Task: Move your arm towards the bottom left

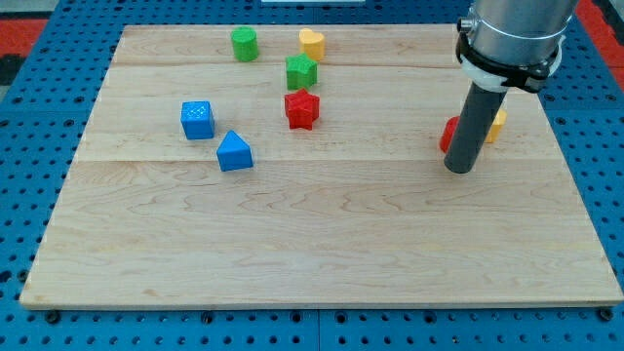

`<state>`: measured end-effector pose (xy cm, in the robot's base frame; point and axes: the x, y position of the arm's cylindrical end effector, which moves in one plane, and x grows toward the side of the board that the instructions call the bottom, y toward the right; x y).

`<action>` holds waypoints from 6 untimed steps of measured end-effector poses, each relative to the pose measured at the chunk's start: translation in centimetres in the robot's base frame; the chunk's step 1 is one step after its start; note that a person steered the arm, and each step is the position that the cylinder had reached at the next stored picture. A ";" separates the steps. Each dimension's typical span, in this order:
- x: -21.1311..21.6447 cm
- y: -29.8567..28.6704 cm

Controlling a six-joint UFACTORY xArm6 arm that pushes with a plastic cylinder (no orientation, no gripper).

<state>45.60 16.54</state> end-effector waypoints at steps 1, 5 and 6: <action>0.2 0.0; 9.0 -22.7; 9.1 -31.3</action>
